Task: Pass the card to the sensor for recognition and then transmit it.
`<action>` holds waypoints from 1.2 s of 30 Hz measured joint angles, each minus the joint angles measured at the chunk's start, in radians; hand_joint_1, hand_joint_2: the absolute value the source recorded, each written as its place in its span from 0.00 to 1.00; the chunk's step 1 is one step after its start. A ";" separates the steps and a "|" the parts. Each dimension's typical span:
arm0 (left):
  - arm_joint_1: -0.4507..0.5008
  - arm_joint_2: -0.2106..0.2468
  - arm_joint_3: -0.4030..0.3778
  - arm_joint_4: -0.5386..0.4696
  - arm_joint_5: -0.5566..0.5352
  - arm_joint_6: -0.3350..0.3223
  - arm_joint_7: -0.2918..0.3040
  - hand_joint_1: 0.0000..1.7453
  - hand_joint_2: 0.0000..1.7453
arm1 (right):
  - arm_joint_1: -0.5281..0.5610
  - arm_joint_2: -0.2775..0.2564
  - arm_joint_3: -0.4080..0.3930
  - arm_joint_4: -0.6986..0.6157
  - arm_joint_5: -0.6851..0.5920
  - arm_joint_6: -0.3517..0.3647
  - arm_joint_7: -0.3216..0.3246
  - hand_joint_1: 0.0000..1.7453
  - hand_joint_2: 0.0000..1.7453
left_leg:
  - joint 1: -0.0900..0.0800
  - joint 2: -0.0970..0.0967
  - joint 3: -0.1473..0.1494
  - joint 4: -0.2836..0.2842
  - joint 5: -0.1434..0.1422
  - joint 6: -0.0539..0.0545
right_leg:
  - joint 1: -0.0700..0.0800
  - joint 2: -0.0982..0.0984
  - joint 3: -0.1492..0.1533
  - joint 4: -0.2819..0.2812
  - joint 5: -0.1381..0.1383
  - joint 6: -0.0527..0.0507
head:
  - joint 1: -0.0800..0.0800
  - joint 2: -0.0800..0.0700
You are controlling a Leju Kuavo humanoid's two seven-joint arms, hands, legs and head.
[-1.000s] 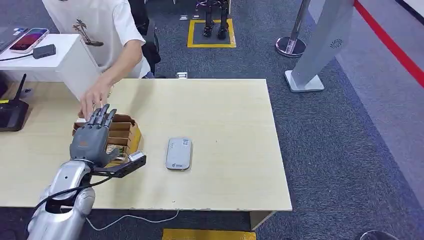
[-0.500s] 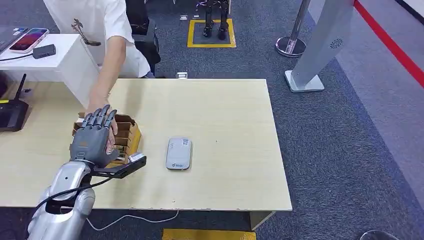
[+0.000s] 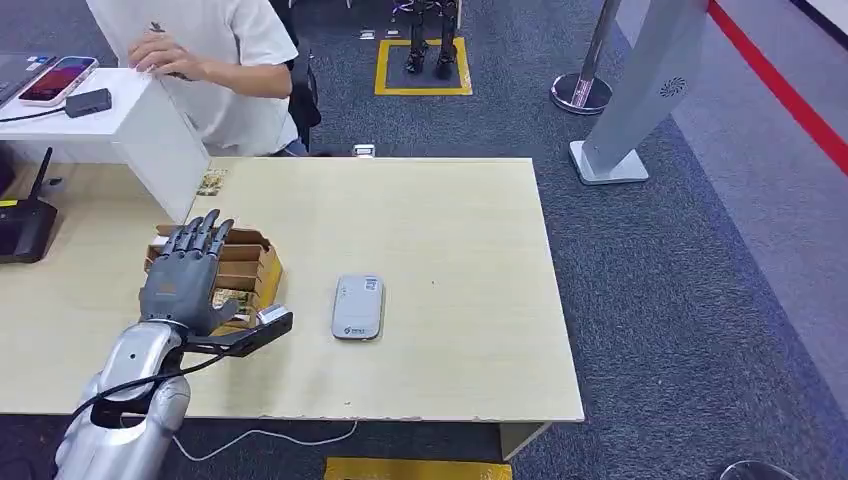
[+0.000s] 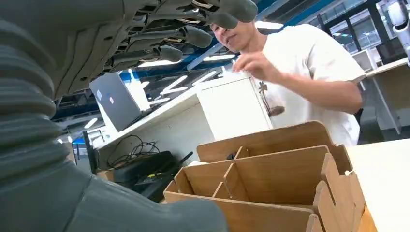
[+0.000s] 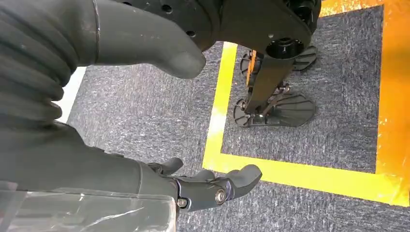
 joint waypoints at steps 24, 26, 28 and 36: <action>-0.002 0.007 0.000 0.000 -0.012 -0.009 0.000 0.00 1.00 | 0.000 0.000 0.000 0.000 0.000 0.000 0.000 0.00 1.00 | 0.000 0.000 0.000 0.000 0.000 0.000 | 0.000 0.000 0.000 0.000 0.000 0.000 | 0.000 0.000; -0.007 0.018 -0.001 0.000 -0.018 -0.026 -0.001 0.00 1.00 | 0.000 0.000 0.000 0.000 0.000 0.000 0.000 0.00 1.00 | 0.000 0.000 0.000 0.000 0.000 0.000 | 0.000 0.000 0.000 0.000 0.000 0.000 | 0.000 0.000; -0.014 0.040 -0.010 0.001 -0.015 -0.045 -0.019 0.00 1.00 | 0.000 0.000 0.000 0.000 0.000 0.000 -0.001 0.00 1.00 | 0.000 0.000 0.000 0.000 0.000 0.000 | 0.000 0.000 0.000 0.000 0.000 0.000 | 0.000 0.000; -0.026 0.172 -0.054 0.002 0.107 -0.108 -0.097 0.00 1.00 | 0.001 0.000 0.000 0.000 0.006 0.000 -0.007 0.00 1.00 | 0.000 0.002 0.000 0.000 0.000 0.000 | 0.000 0.002 -0.001 0.000 0.000 0.000 | 0.000 0.000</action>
